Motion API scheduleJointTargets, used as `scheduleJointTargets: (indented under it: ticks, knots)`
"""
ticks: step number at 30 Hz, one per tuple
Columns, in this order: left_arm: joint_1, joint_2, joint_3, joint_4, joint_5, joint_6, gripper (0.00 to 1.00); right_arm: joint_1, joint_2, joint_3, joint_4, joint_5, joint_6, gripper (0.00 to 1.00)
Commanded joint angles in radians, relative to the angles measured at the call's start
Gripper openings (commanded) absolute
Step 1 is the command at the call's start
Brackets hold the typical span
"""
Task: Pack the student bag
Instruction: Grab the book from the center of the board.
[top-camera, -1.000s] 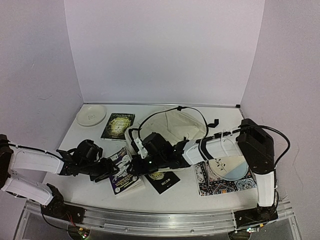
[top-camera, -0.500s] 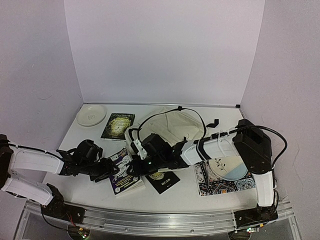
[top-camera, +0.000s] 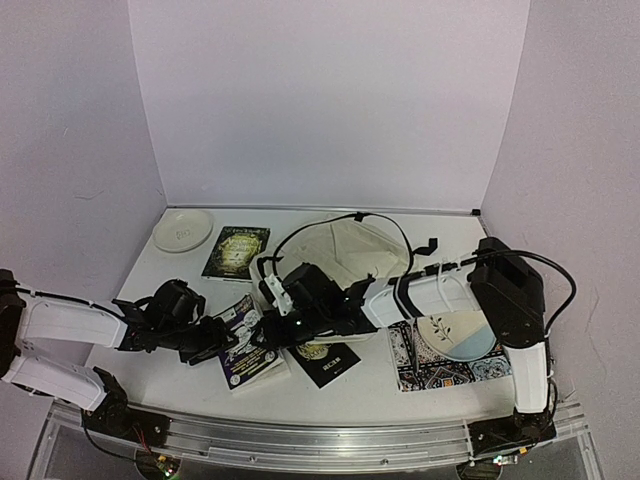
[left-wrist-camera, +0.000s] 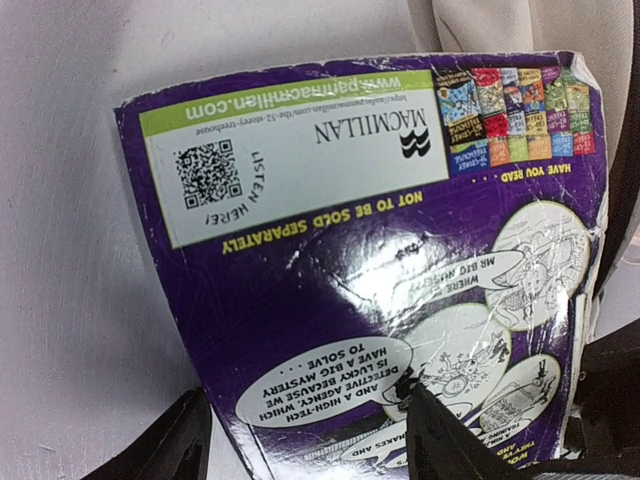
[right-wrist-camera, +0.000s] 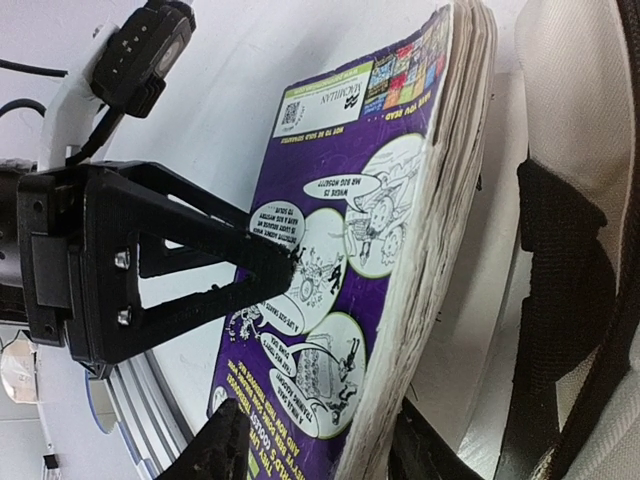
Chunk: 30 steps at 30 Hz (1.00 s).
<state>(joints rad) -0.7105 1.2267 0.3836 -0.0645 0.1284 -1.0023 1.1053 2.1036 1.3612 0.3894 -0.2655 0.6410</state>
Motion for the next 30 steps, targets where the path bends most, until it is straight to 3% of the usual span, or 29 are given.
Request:
scheduleJointTargets:
  ticks: [1,23,30]
  knots:
    - [-0.007,-0.012,-0.012,-0.049,0.0,0.002,0.68,-0.012,-0.06,0.061,0.021,-0.008,-0.018,0.46]
    - [-0.007,-0.03,-0.012,-0.056,-0.01,0.006,0.68,-0.025,0.09,0.158,-0.086,-0.052,-0.023,0.46]
    - [-0.007,-0.032,-0.012,-0.06,-0.013,0.008,0.67,-0.027,0.044,0.156,-0.084,-0.081,-0.047,0.38]
